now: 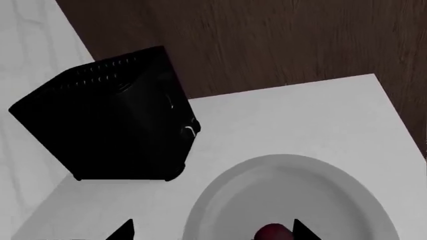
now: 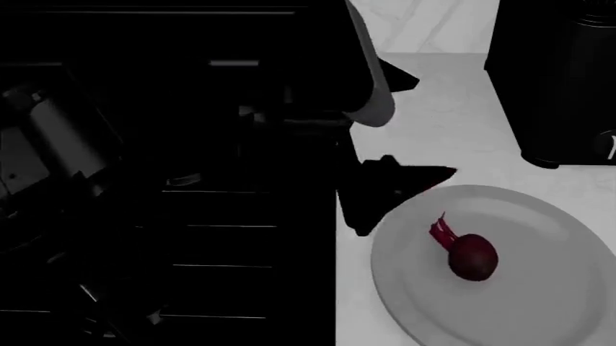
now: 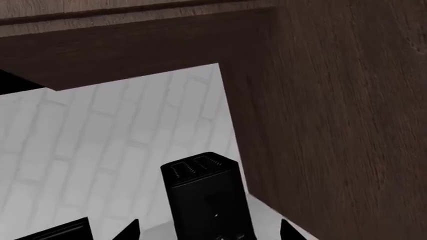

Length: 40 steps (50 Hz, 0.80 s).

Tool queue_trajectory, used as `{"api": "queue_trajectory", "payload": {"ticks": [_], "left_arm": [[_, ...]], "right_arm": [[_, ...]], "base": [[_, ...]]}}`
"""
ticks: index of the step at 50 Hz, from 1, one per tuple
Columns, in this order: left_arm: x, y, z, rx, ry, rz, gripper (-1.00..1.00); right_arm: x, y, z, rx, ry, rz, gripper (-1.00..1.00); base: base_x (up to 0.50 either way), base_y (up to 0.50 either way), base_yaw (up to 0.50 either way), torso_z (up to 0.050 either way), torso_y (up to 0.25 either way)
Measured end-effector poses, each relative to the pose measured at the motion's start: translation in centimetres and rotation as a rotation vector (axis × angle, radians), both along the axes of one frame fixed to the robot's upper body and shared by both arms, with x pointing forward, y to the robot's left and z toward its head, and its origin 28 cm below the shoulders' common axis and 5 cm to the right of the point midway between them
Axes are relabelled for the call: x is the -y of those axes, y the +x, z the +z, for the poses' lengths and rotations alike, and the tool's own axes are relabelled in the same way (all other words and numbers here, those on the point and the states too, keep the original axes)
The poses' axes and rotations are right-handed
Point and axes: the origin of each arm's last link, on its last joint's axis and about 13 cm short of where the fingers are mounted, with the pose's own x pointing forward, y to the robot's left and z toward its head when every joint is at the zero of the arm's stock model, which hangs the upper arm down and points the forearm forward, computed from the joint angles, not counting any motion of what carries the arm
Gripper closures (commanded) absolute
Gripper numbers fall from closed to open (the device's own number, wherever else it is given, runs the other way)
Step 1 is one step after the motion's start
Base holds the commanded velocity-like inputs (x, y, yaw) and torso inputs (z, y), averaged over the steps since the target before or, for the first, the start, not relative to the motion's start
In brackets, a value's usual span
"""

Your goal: Pick the beet from the pan and place it on the plate.

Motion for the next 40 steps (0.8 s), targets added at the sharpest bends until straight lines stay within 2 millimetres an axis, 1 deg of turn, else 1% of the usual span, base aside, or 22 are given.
{"api": "queue_trajectory", "payload": {"ticks": [5,10,15,20,23,27,32,35,37,40], "left_arm": [[-1.7,-0.9,2.2,0.041,-0.03,0.056,-1.0],[-4.1,-2.8,4.3,0.073,-0.077,0.143,-1.0],[-6.6,-5.6,6.0,0.105,-0.125,0.25,-1.0],[-8.9,-9.1,7.1,0.132,-0.192,0.354,-1.0],[-10.1,-11.4,7.0,0.151,-0.234,0.412,-1.0],[-11.5,-14.5,6.3,0.178,-0.298,0.484,-1.0],[-12.7,-18.6,5.0,0.216,-0.367,0.564,-1.0],[-13.3,-20.8,4.4,0.235,-0.415,0.607,-1.0],[-13.4,-21.9,3.8,0.22,-0.435,0.632,-1.0],[-12.6,-23.2,2.4,0.123,-0.41,0.605,-1.0]], "right_arm": [[-0.3,-0.6,-0.2,0.006,-0.002,0.017,-1.0],[-0.6,-0.7,-0.4,0.005,-0.004,0.035,-1.0],[-0.9,-0.5,-0.6,0.001,-0.007,0.057,-1.0],[-1.3,-0.1,-0.8,-0.007,-0.01,0.086,-1.0],[-1.6,0.3,-0.9,-0.014,-0.012,0.102,-1.0],[-1.9,0.8,-1.0,-0.023,-0.019,0.123,-1.0],[-2.4,1.4,-1.0,-0.035,-0.029,0.148,-1.0],[-2.7,1.7,-1.0,-0.043,-0.035,0.162,-1.0],[-2.9,2.0,-1.0,-0.048,-0.039,0.171,-1.0],[-3.1,2.3,-1.0,-0.056,-0.044,0.183,-1.0]], "base": [[0.0,0.0,0.0,0.0,0.0],[0.0,0.0,0.0,0.0,0.0],[0.0,0.0,0.0,0.0,0.0],[0.0,0.0,0.0,0.0,0.0],[0.0,0.0,0.0,0.0,0.0],[0.0,0.0,0.0,0.0,0.0],[0.0,0.0,0.0,0.0,0.0],[0.0,0.0,0.0,0.0,0.0],[0.0,0.0,0.0,0.0,0.0],[0.0,0.0,0.0,0.0,0.0]]}}
